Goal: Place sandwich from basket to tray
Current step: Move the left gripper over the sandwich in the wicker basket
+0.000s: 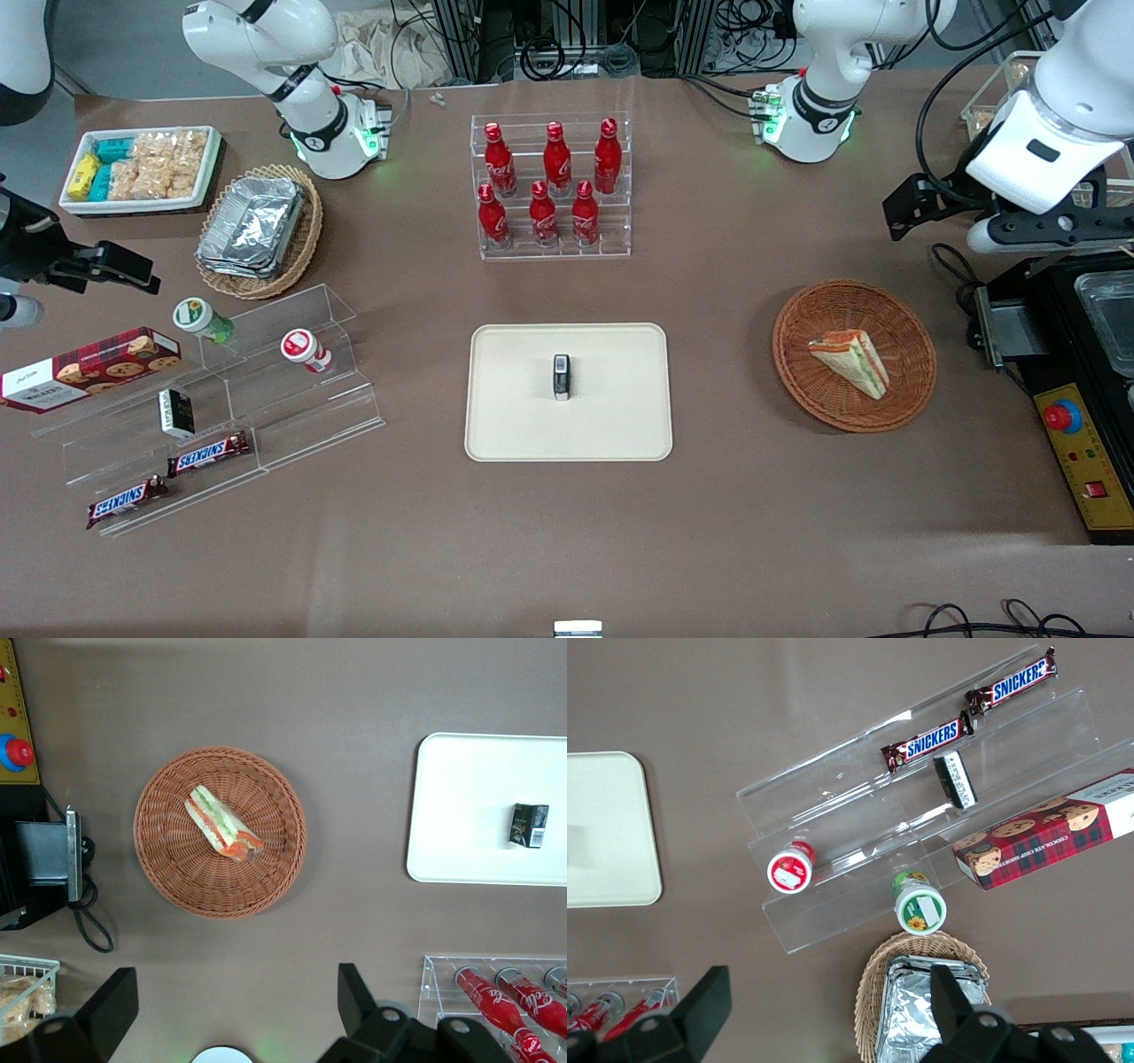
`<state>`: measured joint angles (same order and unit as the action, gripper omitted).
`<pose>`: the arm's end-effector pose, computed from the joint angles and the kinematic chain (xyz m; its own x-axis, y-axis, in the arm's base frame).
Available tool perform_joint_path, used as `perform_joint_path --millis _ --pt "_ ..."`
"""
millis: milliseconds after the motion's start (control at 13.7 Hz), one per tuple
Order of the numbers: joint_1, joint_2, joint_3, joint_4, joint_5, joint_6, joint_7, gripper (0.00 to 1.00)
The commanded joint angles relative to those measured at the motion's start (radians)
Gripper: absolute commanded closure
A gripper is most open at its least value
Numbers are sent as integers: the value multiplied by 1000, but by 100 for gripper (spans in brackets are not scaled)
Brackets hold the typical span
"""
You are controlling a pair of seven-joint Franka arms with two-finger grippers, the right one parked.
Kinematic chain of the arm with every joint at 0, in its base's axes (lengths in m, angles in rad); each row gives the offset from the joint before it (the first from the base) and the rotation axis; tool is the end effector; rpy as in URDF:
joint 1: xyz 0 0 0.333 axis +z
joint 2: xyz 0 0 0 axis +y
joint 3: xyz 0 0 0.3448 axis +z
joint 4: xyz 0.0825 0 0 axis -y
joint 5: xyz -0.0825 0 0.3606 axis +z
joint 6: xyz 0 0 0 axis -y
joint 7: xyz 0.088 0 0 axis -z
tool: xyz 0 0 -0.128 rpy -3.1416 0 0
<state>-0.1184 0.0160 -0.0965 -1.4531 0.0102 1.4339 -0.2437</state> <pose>0.5102 -0.1094 0.6641 0.9990 0.0302 -0.0320 0.0297 -0.9994 -0.0168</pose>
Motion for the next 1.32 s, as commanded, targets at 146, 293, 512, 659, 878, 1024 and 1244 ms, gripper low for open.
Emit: perform_joint_path --millis 146,293,512,659,878,1024,1244 --pt "6 4 4 19 5 -40 1 0" --pt "8 18 6 8 14 -41 -5 0" --pt "13 21 63 -48 2 -23 -130 0" --pt "13 3 96 -149 -30 67 -224 0" --pt "11 -18 115 -335 -45 265 -411 0" --pt "9 10 115 -427 -44 388 -514 0" --pt "9 32 115 -608 -27 576 -574 0"
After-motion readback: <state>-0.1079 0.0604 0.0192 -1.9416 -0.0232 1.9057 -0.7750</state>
